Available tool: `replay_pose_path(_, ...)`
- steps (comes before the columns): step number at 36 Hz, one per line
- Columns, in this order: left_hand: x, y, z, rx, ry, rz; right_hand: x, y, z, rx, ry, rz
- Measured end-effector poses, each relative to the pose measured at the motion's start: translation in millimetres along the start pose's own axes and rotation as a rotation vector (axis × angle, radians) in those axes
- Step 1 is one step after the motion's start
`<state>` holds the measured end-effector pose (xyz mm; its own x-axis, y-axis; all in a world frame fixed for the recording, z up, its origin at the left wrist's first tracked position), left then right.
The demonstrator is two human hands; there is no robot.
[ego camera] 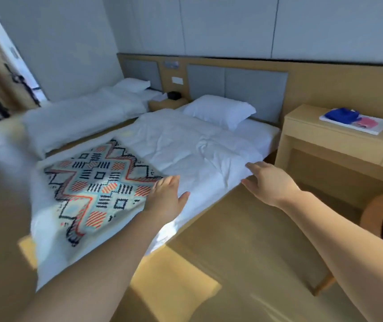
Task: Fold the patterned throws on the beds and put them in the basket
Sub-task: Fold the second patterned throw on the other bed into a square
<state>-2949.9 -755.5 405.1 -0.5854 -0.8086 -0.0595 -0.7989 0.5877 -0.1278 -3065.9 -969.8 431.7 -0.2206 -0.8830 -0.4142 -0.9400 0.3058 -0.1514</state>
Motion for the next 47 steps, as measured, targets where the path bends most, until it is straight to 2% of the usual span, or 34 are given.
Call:
replay_pose_path(8,-166,51,10,-0.007,0.014,-0.233,-140,-53,66,-0.092,0.034,-0.228)
replay_pose_path(11,-228,64,15,-0.012,0.013,-0.307,-196,-74,94,-0.112,0.049,-0.260)
replay_pose_path(17,-361,86,21,-0.008,0.006,-0.390,-324,-116,157,-0.121,0.055,-0.339)
replay_pose_path(22,-447,105,18,0.055,0.036,-0.379,-429,-140,217,-0.155,0.027,-0.421)
replay_pose_path(25,-490,116,20,0.005,0.005,-0.406,-476,-149,250,-0.193,0.014,-0.470)
replay_pose_path(35,-594,110,50,-0.041,-0.004,-0.401,-549,-199,335,-0.307,0.049,-0.490)
replay_pose_path(42,-638,41,76,-0.085,0.000,-0.337,-560,-264,389,-0.319,0.040,-0.462)
replay_pose_path(47,-676,-21,97,-0.136,-0.013,-0.291,-559,-327,418,-0.341,-0.018,-0.360)
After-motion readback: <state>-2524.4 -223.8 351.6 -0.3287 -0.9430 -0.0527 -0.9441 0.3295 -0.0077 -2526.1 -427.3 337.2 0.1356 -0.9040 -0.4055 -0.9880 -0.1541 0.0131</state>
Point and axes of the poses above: each hand's wrist, its own y-axis away from the middle knuckle, its own z-axis out of the palm, x = y × z, the point moved 10 cm from there along -y, towards the middle knuckle, and after that the axes turned 13 degrees about -y, right-handed, at the moved point
